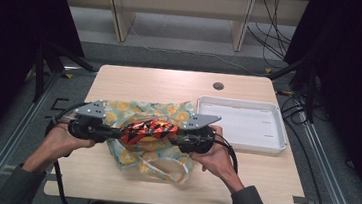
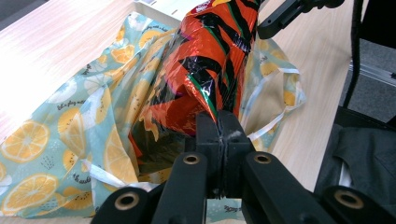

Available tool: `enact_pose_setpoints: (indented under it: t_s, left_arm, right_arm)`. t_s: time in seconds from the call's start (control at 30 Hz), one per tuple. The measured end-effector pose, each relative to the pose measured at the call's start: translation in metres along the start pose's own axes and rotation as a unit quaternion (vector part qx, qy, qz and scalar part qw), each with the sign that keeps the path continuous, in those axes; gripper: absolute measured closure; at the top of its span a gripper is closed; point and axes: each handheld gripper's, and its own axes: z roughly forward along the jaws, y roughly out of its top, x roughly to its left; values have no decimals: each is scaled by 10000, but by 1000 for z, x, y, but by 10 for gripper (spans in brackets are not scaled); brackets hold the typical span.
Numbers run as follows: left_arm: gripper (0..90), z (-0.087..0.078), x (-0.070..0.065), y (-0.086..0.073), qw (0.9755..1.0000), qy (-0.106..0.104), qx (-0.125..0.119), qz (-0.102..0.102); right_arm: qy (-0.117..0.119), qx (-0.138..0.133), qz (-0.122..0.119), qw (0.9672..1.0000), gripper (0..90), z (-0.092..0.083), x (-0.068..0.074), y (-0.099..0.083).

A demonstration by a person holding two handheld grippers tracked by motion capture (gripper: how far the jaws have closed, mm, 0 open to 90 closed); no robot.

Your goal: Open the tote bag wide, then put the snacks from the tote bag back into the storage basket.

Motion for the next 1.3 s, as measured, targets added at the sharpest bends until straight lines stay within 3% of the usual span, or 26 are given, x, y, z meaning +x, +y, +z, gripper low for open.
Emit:
enact_pose_setpoints:
  t_s: [0.1, 0.23, 0.27, 0.3, 0.33, 0.4, 0.43, 0.47, 0.57, 0.7, 0.73, 0.77, 0.83, 0.9, 0.93, 1.13, 1.3]
  left_arm:
    - [885, -2, 1, 2, 10000, -11, -11, 2]
    - [879, -3, 2, 1, 9999, -62, -40, -94]
    - [876, -3, 3, 1, 9999, -57, -40, -109]
    - [875, -3, 4, 0, 9999, -57, -37, -134]
    - [874, -2, 5, 0, 9999, -47, -31, -161]
    - [872, -1, 6, -2, 9997, -80, -48, -234]
    - [872, -1, 6, -2, 9998, -60, -41, -209]
    - [870, -1, 6, -3, 9997, -72, -28, -232]
    - [866, -1, 7, -4, 9996, -64, -31, -280]
    - [860, -1, 9, -5, 9996, -53, -21, -283]
    - [860, -2, 10, -6, 9996, -71, -31, -287]
    - [856, -2, 10, -6, 9996, -76, -26, -281]
    - [853, -2, 10, -6, 9993, -56, -44, -358]
    - [847, -2, 10, -6, 9993, -56, -52, -363]
    - [839, -2, 10, -6, 9993, -54, -54, -367]
    - [723, -6, 6, -5, 9996, 96, 19, -251]
    - [473, -13, 0, -8, 9985, 495, 56, -232]
  right_arm:
    - [117, -93, -97, 9998, 627, -1, 1, 4]
    - [180, -356, -7, 9992, 631, -2, 2, 5]
    - [220, -424, 113, 9988, 630, -3, 3, 5]
    - [278, -447, 46, 9986, 631, -4, 2, 6]
    - [215, -520, 155, 9983, 630, -4, 4, 7]
    - [202, -596, 27, 9980, 635, -2, 2, 8]
    - [227, -544, 20, 9983, 638, -2, 2, 8]
    - [277, -470, 262, 9982, 645, -2, 5, 8]
    - [319, -500, 286, 9978, 674, 2, 4, 8]
    - [360, -490, 188, 9980, 731, 5, 5, 9]
    - [221, -598, 73, 9979, 775, 6, 4, 9]
    - [369, -470, 312, 9977, 846, 4, 6, 9]
    - [446, -516, 304, 9972, 867, 5, 5, 9]
    - [333, -535, 222, 9978, 895, 5, 3, 9]
    - [454, -482, 434, 9969, 900, 6, 5, 9]
    - [369, -570, 561, 9961, 900, 7, 6, 10]
    - [482, -518, 632, 9955, 900, 7, 5, 11]
